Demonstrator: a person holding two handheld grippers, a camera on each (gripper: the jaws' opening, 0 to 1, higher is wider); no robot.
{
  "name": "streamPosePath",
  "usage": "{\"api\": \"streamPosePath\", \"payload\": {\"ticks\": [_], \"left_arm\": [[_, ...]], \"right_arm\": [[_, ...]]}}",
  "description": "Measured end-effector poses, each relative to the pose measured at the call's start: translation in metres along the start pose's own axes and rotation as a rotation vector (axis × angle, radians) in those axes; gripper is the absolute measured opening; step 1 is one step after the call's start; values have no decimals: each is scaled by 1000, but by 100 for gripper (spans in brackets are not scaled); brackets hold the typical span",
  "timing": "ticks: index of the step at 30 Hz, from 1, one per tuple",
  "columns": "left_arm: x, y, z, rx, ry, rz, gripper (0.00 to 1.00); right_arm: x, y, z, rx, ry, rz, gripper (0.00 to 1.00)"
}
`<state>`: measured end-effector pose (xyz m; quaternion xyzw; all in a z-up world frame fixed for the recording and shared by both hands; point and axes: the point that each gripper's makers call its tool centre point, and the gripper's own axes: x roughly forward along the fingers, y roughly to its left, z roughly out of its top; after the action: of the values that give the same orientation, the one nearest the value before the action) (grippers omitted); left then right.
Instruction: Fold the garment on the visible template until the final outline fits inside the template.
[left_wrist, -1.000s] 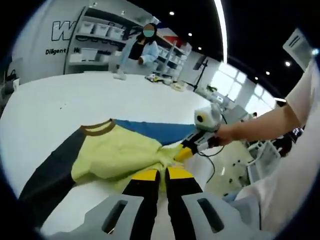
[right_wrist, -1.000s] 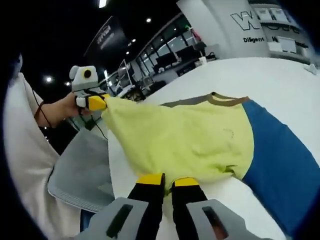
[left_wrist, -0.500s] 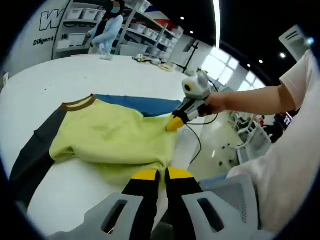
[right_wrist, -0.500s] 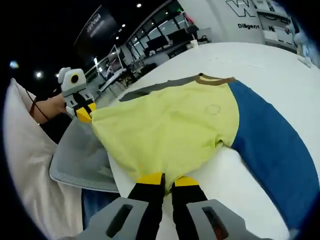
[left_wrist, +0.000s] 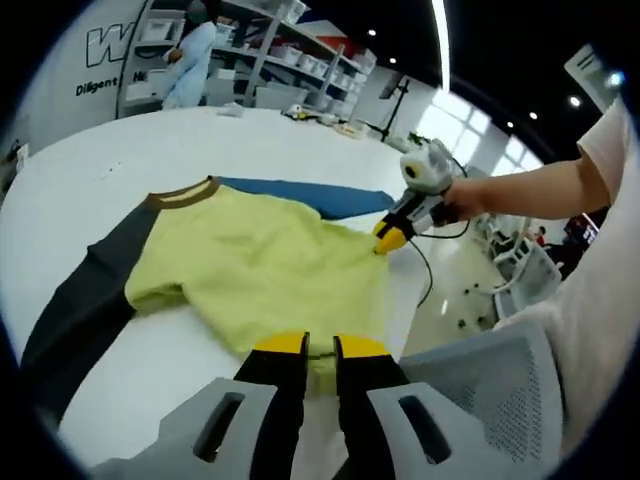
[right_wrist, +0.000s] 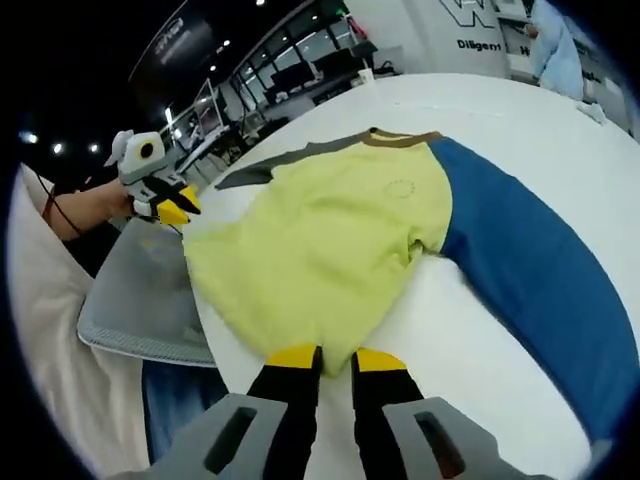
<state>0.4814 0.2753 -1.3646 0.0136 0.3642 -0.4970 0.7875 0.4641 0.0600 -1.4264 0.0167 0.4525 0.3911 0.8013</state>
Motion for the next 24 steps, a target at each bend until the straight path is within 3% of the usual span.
{"api": "streamPosePath", "payload": {"ticks": [3,6,10,18,24], "left_arm": [[-2,25,0,-13,1,49,12],[2,56,-8,29,53,124,12],[13,71,-15,38,89,140,13],[42,68,-29,59,168,85,14],[50,69,-32,39,174,86,10]], "right_arm": [[1,3,-2,-10,-4,4,9],[3,4,-6,-23,2,0,12],[5,6,-10,-43,5,-9,15],[6,7,-16,-56,20,-21,19],[7,9,-18,-52,20,-26,21]]}}
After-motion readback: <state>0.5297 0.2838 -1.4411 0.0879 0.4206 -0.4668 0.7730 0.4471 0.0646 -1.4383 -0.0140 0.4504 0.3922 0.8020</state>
